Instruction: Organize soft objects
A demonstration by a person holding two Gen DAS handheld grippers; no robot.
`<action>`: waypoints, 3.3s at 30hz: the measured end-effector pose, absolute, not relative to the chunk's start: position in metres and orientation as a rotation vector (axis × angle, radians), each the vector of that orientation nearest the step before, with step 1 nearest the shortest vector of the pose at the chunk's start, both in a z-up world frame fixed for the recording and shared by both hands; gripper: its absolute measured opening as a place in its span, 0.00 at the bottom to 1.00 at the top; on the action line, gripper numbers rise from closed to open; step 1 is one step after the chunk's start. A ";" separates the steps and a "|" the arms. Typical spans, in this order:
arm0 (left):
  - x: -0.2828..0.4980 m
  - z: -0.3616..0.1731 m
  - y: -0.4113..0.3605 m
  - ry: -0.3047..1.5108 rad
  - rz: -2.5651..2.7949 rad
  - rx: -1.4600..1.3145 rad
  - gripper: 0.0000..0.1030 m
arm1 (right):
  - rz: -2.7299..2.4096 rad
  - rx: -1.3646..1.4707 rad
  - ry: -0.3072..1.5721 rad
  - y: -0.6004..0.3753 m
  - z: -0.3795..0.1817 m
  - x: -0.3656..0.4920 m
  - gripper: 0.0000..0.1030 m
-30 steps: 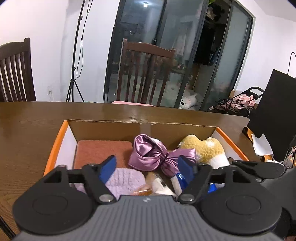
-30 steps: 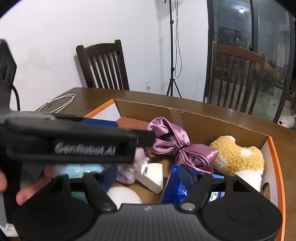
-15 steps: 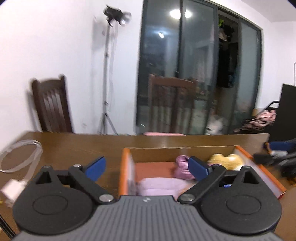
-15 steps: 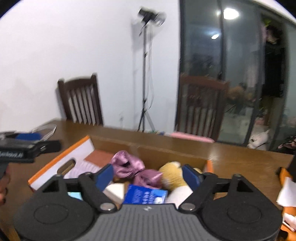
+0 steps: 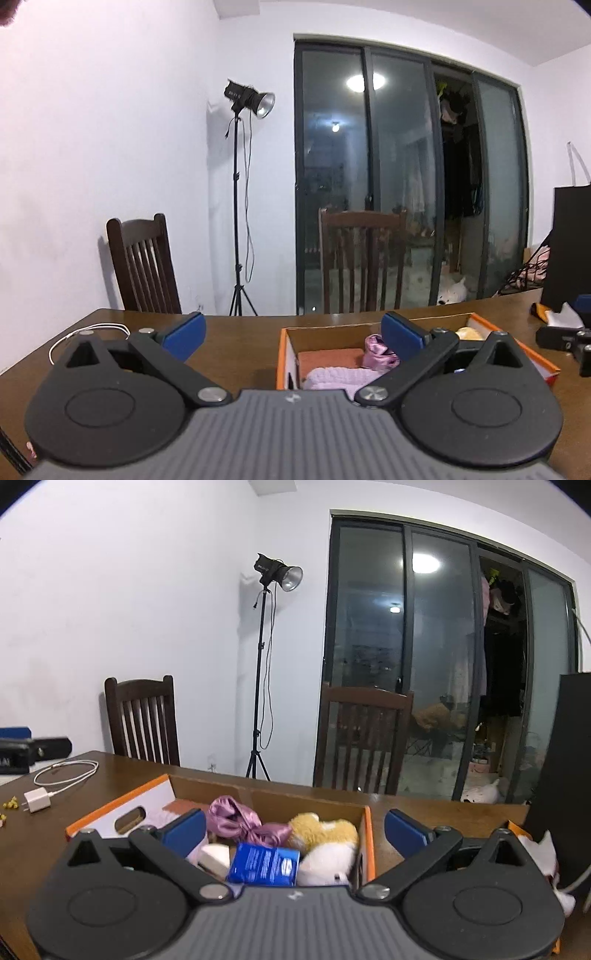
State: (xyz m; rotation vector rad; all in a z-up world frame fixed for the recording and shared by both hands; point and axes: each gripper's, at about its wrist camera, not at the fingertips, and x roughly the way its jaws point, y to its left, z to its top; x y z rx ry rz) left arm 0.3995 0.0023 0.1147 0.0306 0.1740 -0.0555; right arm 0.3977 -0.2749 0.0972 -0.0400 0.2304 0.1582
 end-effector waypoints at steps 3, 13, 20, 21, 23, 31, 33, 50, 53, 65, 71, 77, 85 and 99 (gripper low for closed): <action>0.378 0.116 -0.005 0.157 -0.063 0.031 1.00 | 0.147 -0.029 0.218 -0.279 0.098 0.377 1.00; 0.274 0.096 -0.016 0.116 -0.095 0.006 1.00 | 0.113 0.007 0.140 -0.286 0.092 0.285 1.00; 0.198 0.078 -0.019 0.092 -0.088 0.020 1.00 | 0.182 -0.011 0.121 -0.267 0.062 0.214 1.00; 0.186 0.077 -0.019 0.084 -0.088 0.015 1.00 | 0.185 -0.013 0.116 -0.264 0.058 0.203 1.00; 0.164 0.074 -0.018 0.071 -0.084 0.007 1.00 | 0.190 -0.023 0.115 -0.257 0.052 0.180 1.00; 0.086 0.044 0.007 0.116 -0.016 -0.054 1.00 | 0.211 0.013 0.105 -0.245 0.032 0.089 1.00; 0.071 0.030 0.013 0.168 -0.016 -0.069 1.00 | 0.203 0.063 0.103 -0.244 0.021 0.067 1.00; 0.064 0.024 0.017 0.177 0.010 -0.026 1.00 | 0.196 0.050 0.148 -0.239 -0.009 0.045 1.00; 0.062 0.025 0.015 0.166 0.000 -0.016 1.00 | 0.189 0.052 0.151 -0.240 -0.008 0.047 1.00; 0.062 0.025 0.012 0.164 -0.012 -0.001 1.00 | 0.182 0.058 0.171 -0.242 -0.008 0.052 1.00; 0.063 0.025 0.012 0.168 -0.008 -0.005 1.00 | 0.179 0.060 0.168 -0.242 -0.008 0.053 1.00; 0.063 0.025 0.014 0.167 -0.007 -0.006 1.00 | 0.178 0.065 0.170 -0.242 -0.008 0.053 1.00; 0.062 0.025 0.014 0.168 -0.013 -0.004 1.00 | 0.168 0.078 0.155 -0.246 -0.007 0.051 1.00; 0.062 0.025 0.015 0.174 -0.020 -0.008 1.00 | 0.160 0.070 0.150 -0.245 -0.008 0.049 1.00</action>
